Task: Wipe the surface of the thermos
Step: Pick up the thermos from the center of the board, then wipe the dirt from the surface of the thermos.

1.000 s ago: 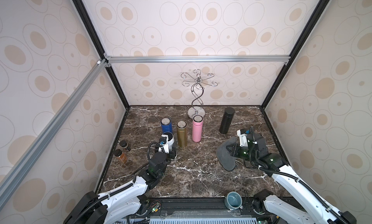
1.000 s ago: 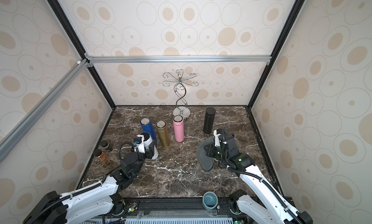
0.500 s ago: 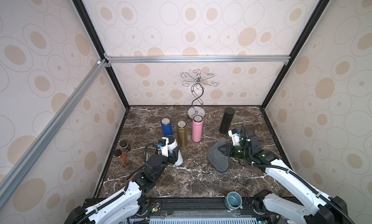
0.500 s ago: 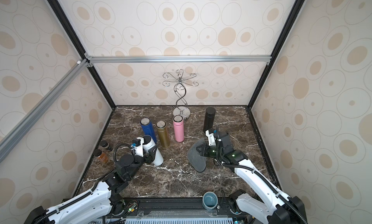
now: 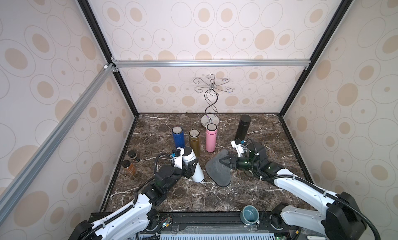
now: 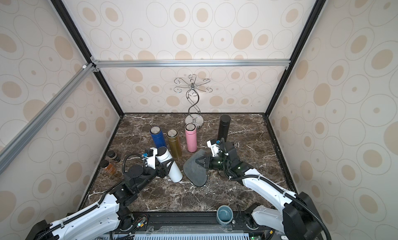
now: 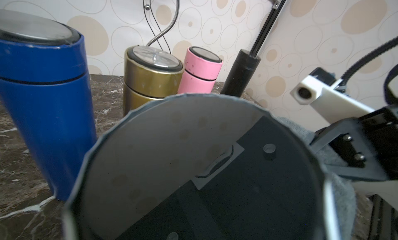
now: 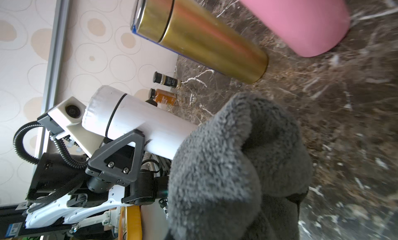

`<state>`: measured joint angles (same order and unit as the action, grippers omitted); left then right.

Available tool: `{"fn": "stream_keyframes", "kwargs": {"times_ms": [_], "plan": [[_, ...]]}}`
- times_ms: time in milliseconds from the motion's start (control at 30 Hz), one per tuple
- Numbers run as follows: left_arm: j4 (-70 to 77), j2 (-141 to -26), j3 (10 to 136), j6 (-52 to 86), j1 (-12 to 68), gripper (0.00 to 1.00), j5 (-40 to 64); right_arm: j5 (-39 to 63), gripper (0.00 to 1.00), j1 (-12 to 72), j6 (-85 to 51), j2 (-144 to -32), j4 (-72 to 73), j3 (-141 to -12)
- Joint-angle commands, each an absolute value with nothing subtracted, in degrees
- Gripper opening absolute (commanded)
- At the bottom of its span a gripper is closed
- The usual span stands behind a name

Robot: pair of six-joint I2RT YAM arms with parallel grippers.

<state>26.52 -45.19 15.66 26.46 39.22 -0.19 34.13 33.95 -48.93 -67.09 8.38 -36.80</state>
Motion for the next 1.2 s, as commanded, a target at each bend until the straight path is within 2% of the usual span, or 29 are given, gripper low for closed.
{"fn": "stream_keyframes", "kwargs": {"times_ms": [0, 200, 533, 867, 1067, 1167], "plan": [[35.8, -43.9, 17.5, 31.3, 39.1, 0.00, 0.9, 34.7, 0.00, 37.0, -52.3, -70.0, 16.9, -37.6], [38.6, -44.3, 17.1, 33.0, 39.1, 0.00, 1.1, 32.1, 0.00, 39.7, -51.4, -74.6, 17.8, -38.3], [38.7, -43.5, 17.3, 33.0, 39.1, 0.00, 0.7, 20.0, 0.00, 41.9, -45.5, -74.1, 4.0, -39.3], [40.5, -45.8, 16.3, 33.3, 39.1, 0.00, 0.5, 24.0, 0.00, 47.6, -41.9, -68.4, 12.0, -44.2], [41.5, -46.3, 16.7, 33.7, 39.2, 0.00, 1.5, 25.3, 0.00, 49.6, -42.6, -73.8, 20.0, -45.0], [41.2, -45.6, 17.4, 33.8, 39.2, 0.00, 1.5, 26.2, 0.00, 50.0, -43.7, -78.1, 19.7, -46.3]]}}
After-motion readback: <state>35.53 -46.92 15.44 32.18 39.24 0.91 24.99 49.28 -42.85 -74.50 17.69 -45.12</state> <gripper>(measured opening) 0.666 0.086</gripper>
